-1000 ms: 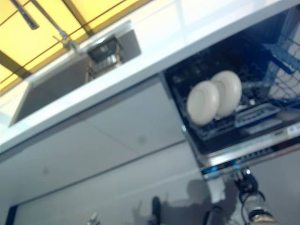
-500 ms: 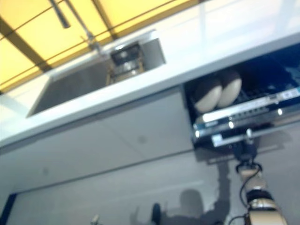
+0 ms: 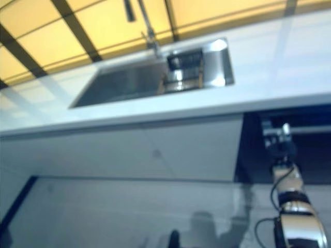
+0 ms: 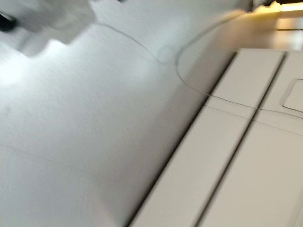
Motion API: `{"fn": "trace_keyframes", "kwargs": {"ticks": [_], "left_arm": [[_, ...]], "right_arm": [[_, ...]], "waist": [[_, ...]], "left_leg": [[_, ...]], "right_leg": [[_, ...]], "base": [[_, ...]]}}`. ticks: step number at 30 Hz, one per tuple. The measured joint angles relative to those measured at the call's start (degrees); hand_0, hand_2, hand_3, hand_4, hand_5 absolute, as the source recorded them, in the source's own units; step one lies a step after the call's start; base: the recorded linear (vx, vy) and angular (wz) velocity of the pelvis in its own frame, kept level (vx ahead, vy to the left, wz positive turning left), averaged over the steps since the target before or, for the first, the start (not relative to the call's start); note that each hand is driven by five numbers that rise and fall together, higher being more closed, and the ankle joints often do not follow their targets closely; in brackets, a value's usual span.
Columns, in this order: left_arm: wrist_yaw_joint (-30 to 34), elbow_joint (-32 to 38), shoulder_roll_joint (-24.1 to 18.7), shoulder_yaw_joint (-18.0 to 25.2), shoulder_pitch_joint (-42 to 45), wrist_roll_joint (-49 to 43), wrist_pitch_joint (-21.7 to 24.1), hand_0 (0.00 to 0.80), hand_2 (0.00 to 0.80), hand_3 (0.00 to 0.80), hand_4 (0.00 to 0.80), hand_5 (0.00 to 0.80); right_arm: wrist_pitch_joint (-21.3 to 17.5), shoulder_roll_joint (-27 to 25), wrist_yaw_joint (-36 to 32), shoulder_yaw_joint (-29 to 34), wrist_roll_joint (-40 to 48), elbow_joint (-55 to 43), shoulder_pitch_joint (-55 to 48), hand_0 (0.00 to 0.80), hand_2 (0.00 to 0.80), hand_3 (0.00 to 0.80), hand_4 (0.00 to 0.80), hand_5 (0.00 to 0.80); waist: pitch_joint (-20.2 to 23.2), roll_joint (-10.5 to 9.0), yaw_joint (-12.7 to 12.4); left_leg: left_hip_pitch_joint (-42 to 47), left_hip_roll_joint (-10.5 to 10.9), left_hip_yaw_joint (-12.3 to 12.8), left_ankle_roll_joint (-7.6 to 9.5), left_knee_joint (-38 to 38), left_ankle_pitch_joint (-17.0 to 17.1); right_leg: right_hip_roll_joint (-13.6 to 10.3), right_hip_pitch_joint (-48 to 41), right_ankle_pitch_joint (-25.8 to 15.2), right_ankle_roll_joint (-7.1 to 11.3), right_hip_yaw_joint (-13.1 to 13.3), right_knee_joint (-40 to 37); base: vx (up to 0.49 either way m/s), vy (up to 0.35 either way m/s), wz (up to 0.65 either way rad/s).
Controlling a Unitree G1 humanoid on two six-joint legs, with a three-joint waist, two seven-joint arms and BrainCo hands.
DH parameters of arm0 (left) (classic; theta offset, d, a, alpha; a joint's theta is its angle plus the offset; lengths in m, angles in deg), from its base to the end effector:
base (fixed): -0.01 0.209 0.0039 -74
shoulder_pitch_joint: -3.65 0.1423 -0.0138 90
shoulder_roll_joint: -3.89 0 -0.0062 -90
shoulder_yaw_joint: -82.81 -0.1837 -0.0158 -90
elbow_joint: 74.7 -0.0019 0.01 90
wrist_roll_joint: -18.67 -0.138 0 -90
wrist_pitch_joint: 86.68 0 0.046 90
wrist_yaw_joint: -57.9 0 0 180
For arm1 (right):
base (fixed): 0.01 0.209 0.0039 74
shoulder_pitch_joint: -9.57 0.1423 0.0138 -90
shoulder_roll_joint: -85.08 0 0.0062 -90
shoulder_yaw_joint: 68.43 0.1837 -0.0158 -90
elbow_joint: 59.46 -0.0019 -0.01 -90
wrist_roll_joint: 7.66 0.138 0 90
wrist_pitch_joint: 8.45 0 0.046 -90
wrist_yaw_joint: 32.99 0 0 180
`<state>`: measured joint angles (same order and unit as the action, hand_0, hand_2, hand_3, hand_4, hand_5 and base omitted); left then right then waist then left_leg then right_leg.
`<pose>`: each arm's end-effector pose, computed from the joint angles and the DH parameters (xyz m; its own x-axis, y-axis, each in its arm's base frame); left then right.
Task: Take plates into dishwasher
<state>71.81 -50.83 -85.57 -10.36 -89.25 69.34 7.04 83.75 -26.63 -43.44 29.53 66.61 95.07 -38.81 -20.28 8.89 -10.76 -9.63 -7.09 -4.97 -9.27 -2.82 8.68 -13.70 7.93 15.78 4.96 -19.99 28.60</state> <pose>0.1054 0.2396 -0.1013 0.6312 0.0715 -0.7723 -0.5175 0.7805 -0.3508 0.2905 -0.3328 0.1014 0.9369 -0.3362 -0.0962 0.2872 0.5826 0.7603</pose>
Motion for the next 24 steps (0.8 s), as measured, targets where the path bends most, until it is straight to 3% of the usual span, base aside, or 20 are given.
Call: {"fn": "trace_keyframes", "kwargs": {"ticks": [4,7,15,24], "left_arm": [[-1.1,-1.2,-0.2,-0.1,-0.3,-0.5,0.4,0.0,0.0,0.0,0.0,0.0],[-2.4,-3.5,-0.2,-0.1,-1.0,-2.7,0.5,0.0,0.0,0.0,0.0,0.0],[-5.9,-6.8,2.4,-1.3,-1.8,-9.8,0.4,0.0,0.0,0.0,0.0,0.0],[-6.9,-7.7,4.5,-3.1,-1.3,-13.9,-0.4,0.0,0.0,0.0,0.0,0.0]], "right_arm": [[3.2,5.2,-0.4,0.0,-7.6,3.2,-9.1,0.0,0.0,0.0,0.0,0.0],[3.5,9.8,-0.5,-0.7,-11.5,5.4,-15.5,0.0,0.0,0.0,0.0,0.0],[0.4,19.7,-1.5,-4.4,-20.0,8.8,-29.7,0.0,0.0,0.0,0.0,0.0],[-0.4,26.4,1.9,-10.9,-30.9,10.6,-35.3,0.0,0.0,0.0,0.0,0.0]], "waist": [[3.8,-5.37,0.3],[7.3,-7.48,0.4],[13.4,-8.37,2.2],[17.1,-10.43,5.1]], "left_leg": [[3.1,-0.7,1.2,0.56,1.5,-0.7],[4.7,-0.6,2.1,0.97,2.5,-1.3],[8.0,-0.4,4.6,1.81,4.7,-1.9],[10.0,-1.1,6.5,1.64,5.9,-2.1]], "right_leg": [[1.8,-5.2,-1.6,0.3,0.1,-6.5],[2.8,-8.9,-4.3,1.12,0.2,-12.6],[4.6,-16.2,-10.9,2.28,1.1,-26.1],[5.4,-17.7,-12.1,1.86,2.7,-28.9]], "base": [[0.168,0.025,0.03],[0.102,0.021,-0.08],[0.104,0.069,-0.07],[0.049,0.057,-0.11]]}}
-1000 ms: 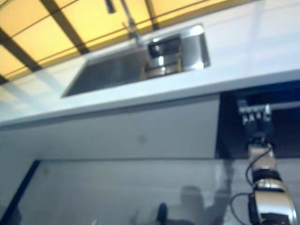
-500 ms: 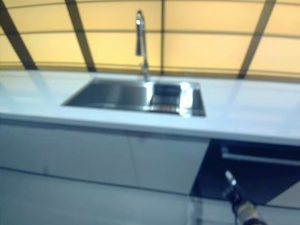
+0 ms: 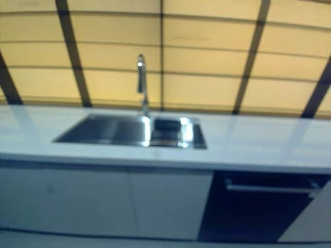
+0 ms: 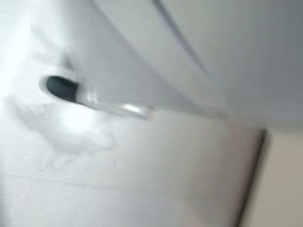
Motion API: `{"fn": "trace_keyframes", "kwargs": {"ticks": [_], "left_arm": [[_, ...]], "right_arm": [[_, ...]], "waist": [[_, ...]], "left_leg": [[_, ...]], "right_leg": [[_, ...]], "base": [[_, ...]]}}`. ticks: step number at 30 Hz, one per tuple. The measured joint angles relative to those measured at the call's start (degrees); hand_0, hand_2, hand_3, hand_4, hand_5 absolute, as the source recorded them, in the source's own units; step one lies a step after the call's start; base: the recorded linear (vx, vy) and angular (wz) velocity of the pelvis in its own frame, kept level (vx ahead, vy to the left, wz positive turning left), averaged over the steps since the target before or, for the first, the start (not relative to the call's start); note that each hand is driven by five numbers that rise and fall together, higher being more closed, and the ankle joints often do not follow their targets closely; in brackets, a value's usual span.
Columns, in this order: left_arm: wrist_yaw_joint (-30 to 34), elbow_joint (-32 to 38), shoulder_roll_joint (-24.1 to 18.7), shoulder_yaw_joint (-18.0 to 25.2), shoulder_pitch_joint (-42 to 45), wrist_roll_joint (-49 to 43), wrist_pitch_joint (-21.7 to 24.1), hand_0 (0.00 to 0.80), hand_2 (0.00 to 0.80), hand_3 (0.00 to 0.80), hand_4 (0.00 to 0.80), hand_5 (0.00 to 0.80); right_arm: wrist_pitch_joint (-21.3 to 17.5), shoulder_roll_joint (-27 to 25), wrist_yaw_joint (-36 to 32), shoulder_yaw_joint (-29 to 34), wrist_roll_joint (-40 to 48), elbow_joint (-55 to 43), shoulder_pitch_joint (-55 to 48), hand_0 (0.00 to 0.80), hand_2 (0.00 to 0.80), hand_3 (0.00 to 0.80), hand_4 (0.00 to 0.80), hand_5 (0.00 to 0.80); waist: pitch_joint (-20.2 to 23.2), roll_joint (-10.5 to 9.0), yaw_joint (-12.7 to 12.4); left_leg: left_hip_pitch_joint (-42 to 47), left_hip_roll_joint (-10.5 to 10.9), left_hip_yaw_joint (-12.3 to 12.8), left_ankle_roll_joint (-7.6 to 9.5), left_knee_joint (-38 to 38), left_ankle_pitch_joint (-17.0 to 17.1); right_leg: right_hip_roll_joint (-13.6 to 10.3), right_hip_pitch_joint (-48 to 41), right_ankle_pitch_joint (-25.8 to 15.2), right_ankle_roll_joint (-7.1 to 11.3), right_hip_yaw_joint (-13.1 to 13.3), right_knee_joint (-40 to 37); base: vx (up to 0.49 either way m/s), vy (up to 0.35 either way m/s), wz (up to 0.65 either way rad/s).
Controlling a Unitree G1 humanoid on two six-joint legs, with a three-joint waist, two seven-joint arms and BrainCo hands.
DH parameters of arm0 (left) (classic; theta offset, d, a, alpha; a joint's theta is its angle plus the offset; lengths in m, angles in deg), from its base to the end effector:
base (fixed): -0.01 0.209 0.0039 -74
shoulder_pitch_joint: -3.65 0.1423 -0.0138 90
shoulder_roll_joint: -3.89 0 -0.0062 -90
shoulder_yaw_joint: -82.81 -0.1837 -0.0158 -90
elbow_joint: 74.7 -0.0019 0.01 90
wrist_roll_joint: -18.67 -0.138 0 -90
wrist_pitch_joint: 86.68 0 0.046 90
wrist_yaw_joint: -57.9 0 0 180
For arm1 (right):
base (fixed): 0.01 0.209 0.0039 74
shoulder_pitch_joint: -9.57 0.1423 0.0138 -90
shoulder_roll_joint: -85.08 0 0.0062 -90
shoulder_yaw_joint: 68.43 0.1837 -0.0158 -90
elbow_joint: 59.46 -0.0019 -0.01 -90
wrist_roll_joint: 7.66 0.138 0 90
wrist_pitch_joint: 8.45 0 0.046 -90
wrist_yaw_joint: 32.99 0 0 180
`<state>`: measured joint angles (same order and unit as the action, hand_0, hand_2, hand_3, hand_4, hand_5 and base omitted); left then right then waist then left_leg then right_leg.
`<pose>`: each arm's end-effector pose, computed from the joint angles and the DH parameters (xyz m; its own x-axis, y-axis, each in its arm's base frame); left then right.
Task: Take plates into dishwasher
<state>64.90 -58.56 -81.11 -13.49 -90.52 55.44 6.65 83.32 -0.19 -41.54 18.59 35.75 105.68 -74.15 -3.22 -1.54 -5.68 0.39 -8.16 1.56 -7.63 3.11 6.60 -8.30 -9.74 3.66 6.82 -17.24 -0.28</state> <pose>0.0905 0.2114 -0.1152 0.4455 0.0634 -0.8930 -0.4135 0.8993 -0.1425 0.0972 -0.2139 -0.1138 0.4223 -0.0281 -0.9060 0.5388 0.8116 0.2259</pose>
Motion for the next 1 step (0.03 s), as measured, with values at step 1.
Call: {"fn": "trace_keyframes", "kwargs": {"ticks": [1], "left_arm": [[0.0,0.0,0.0,-0.5,0.1,0.0,-0.3,0.0,0.0,0.0,0.0,0.0]], "right_arm": [[0.2,0.3,0.4,-0.1,0.0,0.0,-0.2,0.0,0.0,0.0,0.0,0.0]], "waist": [[0.3,-0.05,0.2]], "left_leg": [[0.1,-0.1,0.1,-0.01,0.2,0.0]], "right_leg": [[0.0,0.1,0.0,-0.01,0.2,0.0]], "base": [[0.009,0.021,-0.06]]}}
